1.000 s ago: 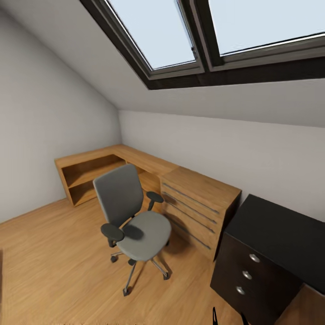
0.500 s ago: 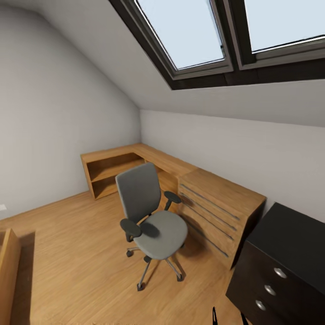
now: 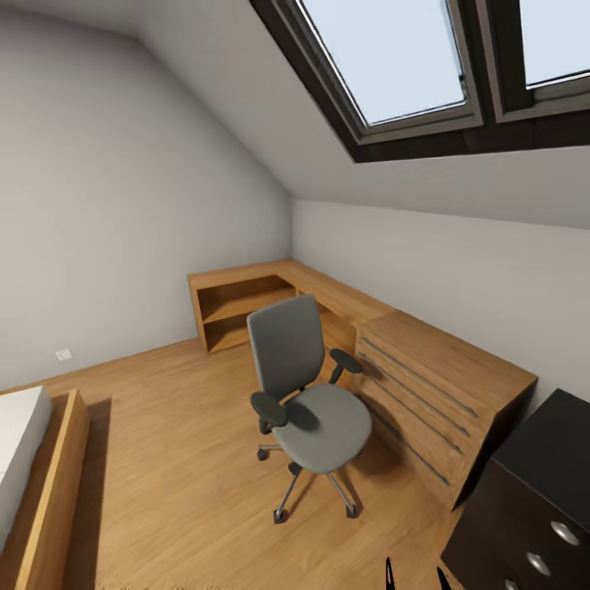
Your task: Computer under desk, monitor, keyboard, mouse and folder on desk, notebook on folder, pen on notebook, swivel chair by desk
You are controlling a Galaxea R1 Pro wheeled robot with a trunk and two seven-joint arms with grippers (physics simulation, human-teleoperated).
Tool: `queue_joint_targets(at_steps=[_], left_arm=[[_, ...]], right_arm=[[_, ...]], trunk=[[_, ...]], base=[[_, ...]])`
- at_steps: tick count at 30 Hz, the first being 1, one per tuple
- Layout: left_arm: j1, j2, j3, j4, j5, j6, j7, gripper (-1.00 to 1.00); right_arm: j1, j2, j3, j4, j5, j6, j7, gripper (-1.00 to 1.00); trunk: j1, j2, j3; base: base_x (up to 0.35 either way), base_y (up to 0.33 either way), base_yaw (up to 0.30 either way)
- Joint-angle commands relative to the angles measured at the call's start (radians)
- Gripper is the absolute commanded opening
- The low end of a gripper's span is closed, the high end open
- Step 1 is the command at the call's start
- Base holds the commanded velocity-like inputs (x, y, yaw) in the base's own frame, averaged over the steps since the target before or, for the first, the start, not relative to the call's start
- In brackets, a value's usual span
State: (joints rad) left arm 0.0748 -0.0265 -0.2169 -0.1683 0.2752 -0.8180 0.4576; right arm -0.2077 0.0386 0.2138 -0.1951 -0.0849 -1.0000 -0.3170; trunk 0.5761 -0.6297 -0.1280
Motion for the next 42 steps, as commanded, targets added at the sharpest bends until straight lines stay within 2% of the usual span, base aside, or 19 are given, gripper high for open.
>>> queue_joint_targets(at_steps=[1, 32, 42], left_arm=[[0.000, 0.000, -0.009, -0.002, 0.007, -0.001, 0.006, 1.00], [0.000, 0.000, -0.010, -0.002, 0.007, 0.000, 0.006, 1.00], [0.000, 0.001, -0.009, -0.002, 0.007, 0.042, 0.007, 1.00]], right_arm=[[-0.001, 0.000, 0.009, 0.001, -0.009, -0.003, -0.002, 1.00], [-0.001, 0.000, 0.009, 0.000, -0.009, -0.005, -0.003, 1.00], [-0.001, 0.000, 0.009, 0.001, -0.010, -0.003, -0.003, 1.00]], trunk=[[0.000, -0.001, -0.001], [0.000, -0.001, -0.001], [0.000, -0.001, -0.001]], base=[[0.000, 0.000, 0.289], [0.019, -0.009, 0.289], [0.117, -0.077, 0.289]])
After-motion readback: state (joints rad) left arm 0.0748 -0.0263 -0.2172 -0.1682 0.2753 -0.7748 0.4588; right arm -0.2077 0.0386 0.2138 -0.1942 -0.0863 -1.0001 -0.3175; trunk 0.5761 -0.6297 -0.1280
